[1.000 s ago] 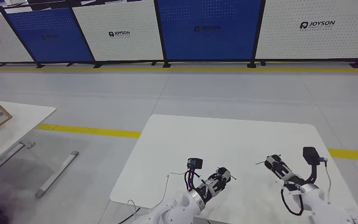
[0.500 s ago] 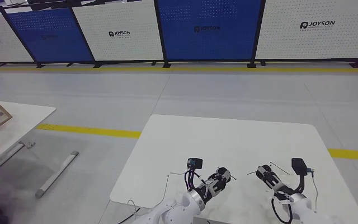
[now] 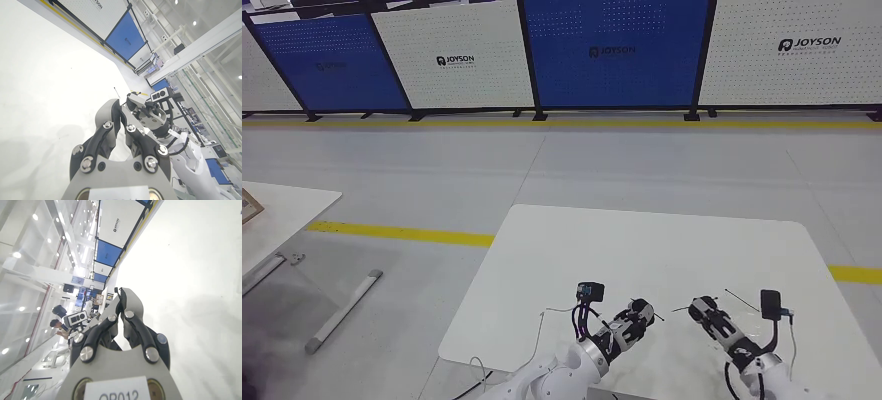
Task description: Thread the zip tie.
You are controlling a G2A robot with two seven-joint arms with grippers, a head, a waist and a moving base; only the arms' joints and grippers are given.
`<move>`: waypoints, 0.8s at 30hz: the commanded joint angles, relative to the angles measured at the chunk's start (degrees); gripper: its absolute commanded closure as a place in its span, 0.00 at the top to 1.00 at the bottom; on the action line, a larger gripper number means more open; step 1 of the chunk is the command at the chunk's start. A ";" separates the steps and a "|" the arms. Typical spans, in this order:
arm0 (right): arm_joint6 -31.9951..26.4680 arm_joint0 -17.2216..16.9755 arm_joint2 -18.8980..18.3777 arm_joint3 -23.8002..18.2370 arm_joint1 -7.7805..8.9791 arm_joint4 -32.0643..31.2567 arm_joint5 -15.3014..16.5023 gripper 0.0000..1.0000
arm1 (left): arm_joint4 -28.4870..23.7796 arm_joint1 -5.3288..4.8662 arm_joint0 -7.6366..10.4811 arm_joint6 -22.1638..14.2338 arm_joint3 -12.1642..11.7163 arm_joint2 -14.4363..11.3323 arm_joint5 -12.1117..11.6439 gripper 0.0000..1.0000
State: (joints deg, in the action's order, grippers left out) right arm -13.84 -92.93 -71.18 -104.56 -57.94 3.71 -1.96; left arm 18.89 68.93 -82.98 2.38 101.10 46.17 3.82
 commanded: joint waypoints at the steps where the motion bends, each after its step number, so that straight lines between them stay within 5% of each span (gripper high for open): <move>1: 1.69 -0.64 0.96 -0.73 -0.20 -1.64 0.72 0.00 | 0.00 0.00 0.00 0.00 0.00 0.00 0.00 0.00; 4: 5.80 -2.34 1.45 -2.40 -0.42 -4.89 1.52 0.00 | 0.00 0.00 0.00 0.00 0.00 0.00 0.00 0.00; 16: 5.85 -2.33 1.45 -2.39 -0.43 -4.89 1.57 0.00 | 0.00 0.00 0.00 0.00 0.00 0.00 0.00 0.00; 24: 6.90 -5.00 0.76 -2.10 -0.62 -7.80 8.28 0.00 | 0.00 0.00 0.00 0.00 0.00 0.00 0.00 0.00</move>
State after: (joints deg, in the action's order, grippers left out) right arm -6.83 -97.62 -70.30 -106.60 -58.58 -3.80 5.83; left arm 18.89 68.93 -82.98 2.38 101.10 46.17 3.82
